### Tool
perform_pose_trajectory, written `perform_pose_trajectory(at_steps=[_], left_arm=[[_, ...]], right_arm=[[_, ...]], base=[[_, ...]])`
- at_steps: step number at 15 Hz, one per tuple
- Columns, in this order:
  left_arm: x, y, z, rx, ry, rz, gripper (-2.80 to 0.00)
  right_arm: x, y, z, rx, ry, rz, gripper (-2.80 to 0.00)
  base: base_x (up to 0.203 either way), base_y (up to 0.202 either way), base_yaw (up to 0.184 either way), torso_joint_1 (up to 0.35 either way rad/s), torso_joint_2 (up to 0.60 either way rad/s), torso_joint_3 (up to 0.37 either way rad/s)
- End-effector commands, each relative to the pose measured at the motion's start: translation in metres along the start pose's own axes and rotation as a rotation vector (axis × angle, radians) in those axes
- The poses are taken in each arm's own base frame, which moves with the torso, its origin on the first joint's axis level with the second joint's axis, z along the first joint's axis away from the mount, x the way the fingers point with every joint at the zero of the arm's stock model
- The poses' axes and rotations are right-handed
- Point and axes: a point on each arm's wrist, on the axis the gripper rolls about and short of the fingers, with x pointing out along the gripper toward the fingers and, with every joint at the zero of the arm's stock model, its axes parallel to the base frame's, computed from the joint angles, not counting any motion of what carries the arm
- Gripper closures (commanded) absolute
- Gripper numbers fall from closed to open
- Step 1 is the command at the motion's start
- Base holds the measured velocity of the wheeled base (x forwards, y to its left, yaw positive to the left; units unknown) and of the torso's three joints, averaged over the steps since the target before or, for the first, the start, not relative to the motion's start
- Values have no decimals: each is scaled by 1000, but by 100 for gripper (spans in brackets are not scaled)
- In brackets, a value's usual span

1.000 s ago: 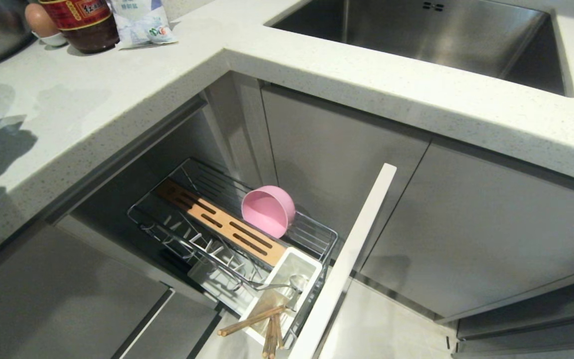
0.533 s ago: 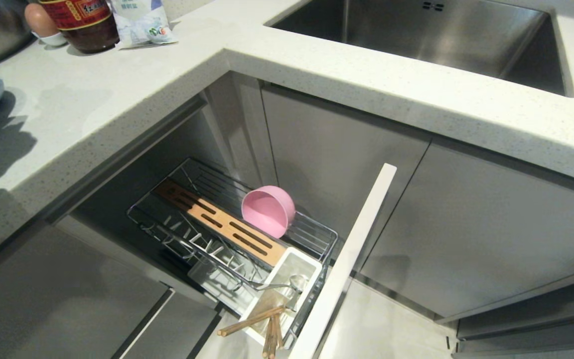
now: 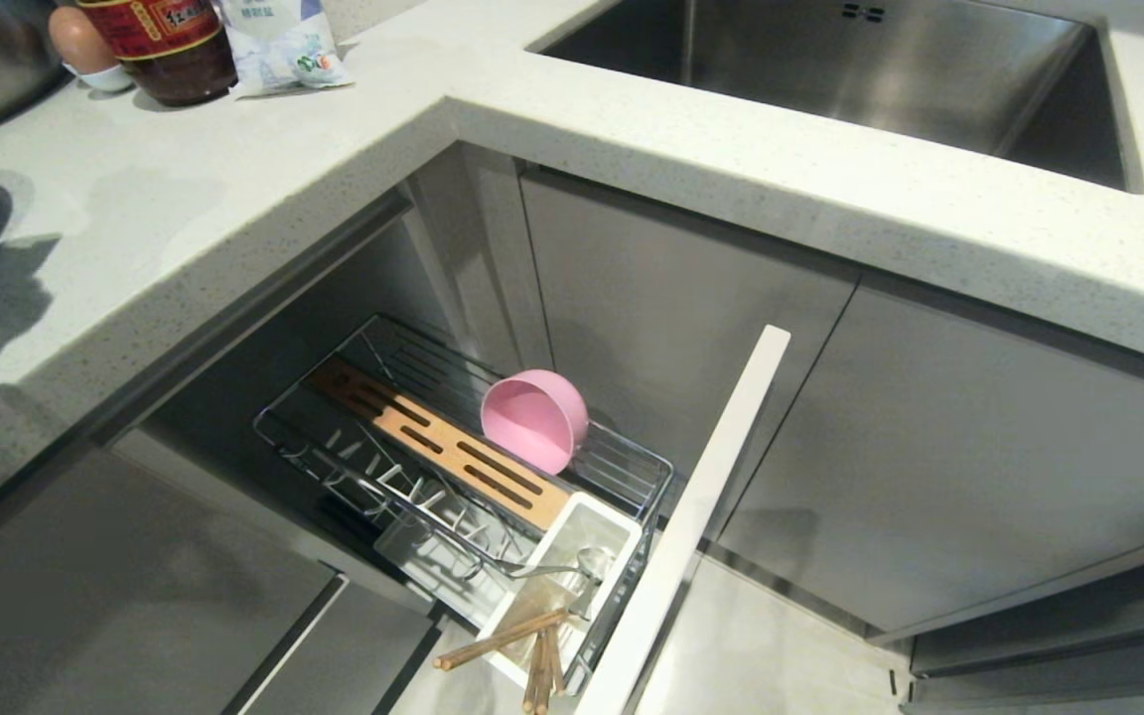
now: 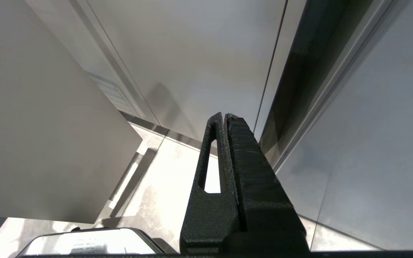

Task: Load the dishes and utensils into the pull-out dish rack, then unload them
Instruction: Take the bowl out of the cupboard

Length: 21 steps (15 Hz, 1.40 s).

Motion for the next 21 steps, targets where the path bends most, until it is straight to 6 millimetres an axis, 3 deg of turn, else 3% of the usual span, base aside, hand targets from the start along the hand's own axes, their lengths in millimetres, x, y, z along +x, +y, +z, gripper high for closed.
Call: perform_pose_trajectory(at_steps=[1,6,7,10,13,17,21], left_arm=[[-14,7,-5,-66,-62,-108,-280],[-51,21,-19,-387,-169,-448,-280],[-58,24,-23,-450,-179,-500,0],[-76,30,-26,-663,-215,-650,0],[-83,24,-22,-774,-216,-810,0],[-74,-13,-17,-774,-92,-980,0],[-54,-55,-9,-765,-50,-1017,0]], right_arm=[[0,0,0,1,-5,1,0],[0,0,0,1,-3,0,0],[0,0,0,1,-4,0,0],[0,0,0,1,-5,1,0],[0,0,0,1,-4,0,0],[0,0,0,1,-5,1,0],[0,0,0,1,-3,0,0]], base=[[0,0,0,0,0,0],[0,0,0,0,0,0],[0,0,0,0,0,0],[0,0,0,0,0,0],[0,0,0,0,0,0],[0,0,0,0,0,0],[0,0,0,0,0,0]])
